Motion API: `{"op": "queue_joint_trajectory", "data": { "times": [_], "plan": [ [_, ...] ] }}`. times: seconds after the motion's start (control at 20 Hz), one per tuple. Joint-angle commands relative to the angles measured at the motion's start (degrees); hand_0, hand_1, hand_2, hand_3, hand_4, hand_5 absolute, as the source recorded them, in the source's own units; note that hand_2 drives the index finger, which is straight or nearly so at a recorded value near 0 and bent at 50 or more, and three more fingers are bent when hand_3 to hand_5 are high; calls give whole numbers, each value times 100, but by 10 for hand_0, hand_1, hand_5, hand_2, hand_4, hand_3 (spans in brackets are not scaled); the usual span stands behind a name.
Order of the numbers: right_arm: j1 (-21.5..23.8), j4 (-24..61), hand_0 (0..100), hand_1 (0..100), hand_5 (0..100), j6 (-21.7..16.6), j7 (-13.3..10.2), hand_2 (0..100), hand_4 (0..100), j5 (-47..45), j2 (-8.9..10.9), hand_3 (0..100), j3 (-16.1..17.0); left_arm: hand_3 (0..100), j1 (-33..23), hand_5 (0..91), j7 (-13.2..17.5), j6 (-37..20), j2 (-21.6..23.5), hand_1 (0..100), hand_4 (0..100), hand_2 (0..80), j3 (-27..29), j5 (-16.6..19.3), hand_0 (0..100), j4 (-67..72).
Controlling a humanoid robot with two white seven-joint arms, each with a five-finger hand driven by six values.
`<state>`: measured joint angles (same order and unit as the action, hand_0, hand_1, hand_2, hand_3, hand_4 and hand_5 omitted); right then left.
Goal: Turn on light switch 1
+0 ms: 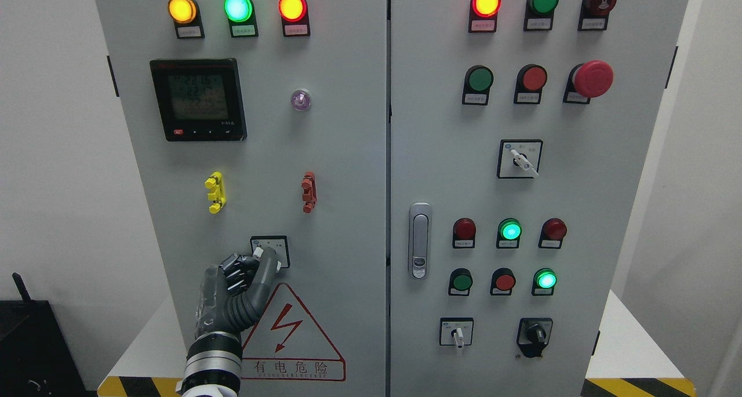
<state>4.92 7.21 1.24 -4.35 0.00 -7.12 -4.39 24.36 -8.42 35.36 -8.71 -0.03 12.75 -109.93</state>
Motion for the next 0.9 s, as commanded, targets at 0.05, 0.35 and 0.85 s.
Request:
{"op": "queue_joint_trajectory", "data": {
  "times": [0.05, 0.35, 0.85],
  "plan": [
    [0, 0, 0, 0, 0, 0, 4, 0, 0, -141, 0, 0, 0, 876, -1, 832, -29, 6, 1, 528, 890, 595, 108, -1, 570, 7],
    [0, 0, 0, 0, 0, 0, 4, 0, 0, -141, 0, 0, 0, 878, -1, 834, -29, 6, 1, 510, 891, 597, 108, -1, 595, 7],
    [0, 0, 0, 0, 0, 0, 4, 0, 0, -141, 0, 0, 0, 880, -1, 835, -29, 6, 1, 499, 892, 598, 108, -9, 403, 7]
  ]
}}
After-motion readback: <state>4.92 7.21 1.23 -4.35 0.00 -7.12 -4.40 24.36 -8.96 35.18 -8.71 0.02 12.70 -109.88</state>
